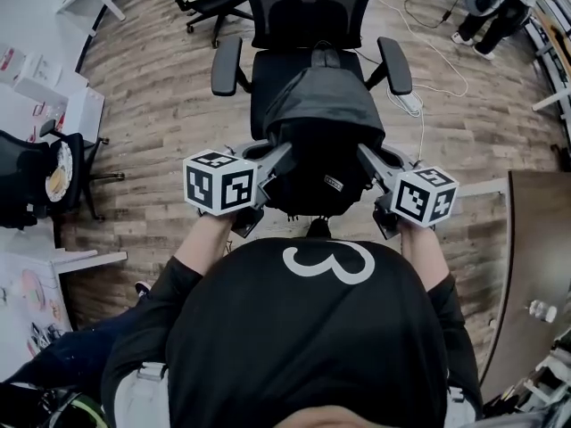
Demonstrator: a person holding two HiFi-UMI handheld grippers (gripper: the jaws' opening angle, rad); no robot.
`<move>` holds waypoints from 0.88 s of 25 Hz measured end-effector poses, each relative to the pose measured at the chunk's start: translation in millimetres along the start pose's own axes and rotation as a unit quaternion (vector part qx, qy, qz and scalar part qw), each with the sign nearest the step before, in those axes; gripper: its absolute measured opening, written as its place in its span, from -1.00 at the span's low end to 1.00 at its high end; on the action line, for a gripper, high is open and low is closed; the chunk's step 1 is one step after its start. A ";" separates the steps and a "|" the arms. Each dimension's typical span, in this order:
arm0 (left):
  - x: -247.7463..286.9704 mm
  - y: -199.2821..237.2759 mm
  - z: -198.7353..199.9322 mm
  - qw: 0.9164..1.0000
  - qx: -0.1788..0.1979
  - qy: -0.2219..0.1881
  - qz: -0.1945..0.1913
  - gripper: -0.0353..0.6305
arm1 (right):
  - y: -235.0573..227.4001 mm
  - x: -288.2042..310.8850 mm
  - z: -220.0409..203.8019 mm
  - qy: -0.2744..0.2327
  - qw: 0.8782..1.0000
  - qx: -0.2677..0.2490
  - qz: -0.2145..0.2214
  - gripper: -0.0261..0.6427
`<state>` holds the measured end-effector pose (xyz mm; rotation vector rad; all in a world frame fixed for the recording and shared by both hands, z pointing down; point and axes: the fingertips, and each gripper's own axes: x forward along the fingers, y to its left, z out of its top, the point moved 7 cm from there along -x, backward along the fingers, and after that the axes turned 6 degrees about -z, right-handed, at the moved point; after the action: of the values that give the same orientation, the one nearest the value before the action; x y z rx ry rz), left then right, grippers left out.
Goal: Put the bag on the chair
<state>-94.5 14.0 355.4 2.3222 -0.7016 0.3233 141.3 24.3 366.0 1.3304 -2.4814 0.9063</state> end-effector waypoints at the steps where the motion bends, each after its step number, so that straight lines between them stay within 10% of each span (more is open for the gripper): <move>1: 8.7 4.9 9.2 1.000 -0.003 -0.001 0.005 -0.82 | -9.9 7.4 9.6 0.003 1.000 0.000 0.004 -0.82; 22: 84.2 59.3 76.2 0.997 0.006 -0.040 0.059 -0.82 | -98.0 88.2 85.0 0.001 0.998 -0.042 0.055 -0.82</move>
<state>-55.8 -107.7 365.4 2.3204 -0.8819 0.2887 179.0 -127.5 377.7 1.1776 -2.5820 0.8158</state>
